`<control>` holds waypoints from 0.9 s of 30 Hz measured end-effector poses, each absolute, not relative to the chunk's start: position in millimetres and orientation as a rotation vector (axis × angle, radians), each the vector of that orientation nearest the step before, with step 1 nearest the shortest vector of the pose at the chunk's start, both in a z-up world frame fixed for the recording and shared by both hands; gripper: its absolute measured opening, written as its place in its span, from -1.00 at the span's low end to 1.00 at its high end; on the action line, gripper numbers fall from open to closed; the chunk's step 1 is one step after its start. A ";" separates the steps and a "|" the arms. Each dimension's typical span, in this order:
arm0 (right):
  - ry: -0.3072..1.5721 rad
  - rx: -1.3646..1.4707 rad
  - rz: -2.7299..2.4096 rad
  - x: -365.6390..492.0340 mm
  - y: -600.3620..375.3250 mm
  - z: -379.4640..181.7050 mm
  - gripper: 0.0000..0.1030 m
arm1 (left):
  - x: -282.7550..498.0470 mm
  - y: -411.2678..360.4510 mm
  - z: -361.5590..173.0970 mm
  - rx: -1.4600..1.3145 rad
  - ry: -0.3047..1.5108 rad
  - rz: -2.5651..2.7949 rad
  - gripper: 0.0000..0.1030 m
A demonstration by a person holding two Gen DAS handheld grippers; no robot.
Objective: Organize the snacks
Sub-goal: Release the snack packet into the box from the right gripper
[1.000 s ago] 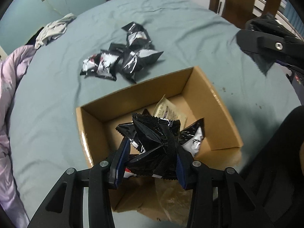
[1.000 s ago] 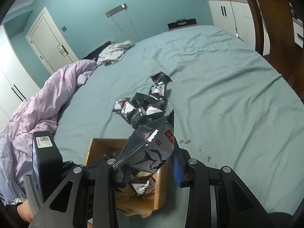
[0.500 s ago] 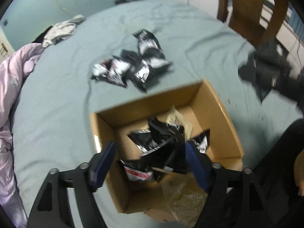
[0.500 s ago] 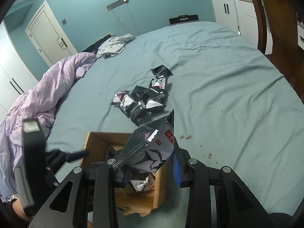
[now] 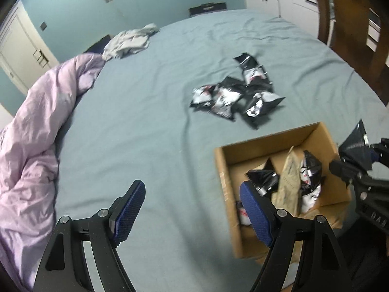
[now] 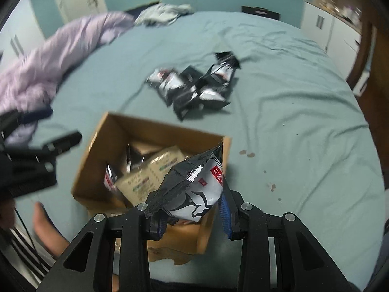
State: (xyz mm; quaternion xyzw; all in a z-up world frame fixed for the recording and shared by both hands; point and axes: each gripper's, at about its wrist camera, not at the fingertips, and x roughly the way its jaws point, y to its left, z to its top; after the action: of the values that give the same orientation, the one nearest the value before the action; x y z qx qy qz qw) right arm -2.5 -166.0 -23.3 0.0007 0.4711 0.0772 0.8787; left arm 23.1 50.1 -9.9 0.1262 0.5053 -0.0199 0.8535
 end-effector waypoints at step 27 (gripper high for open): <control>0.947 -0.067 0.163 -0.4 -144.2 -23.1 0.06 | 49.8 47.9 -17.9 0.231 1.069 0.013 0.57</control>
State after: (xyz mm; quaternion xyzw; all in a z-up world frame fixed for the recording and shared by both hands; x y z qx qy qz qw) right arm -0.4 -144.2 -23.1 -0.0320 0.4554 0.0783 0.8863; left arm 49.8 47.9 -17.9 0.1098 0.5083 0.0062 0.8542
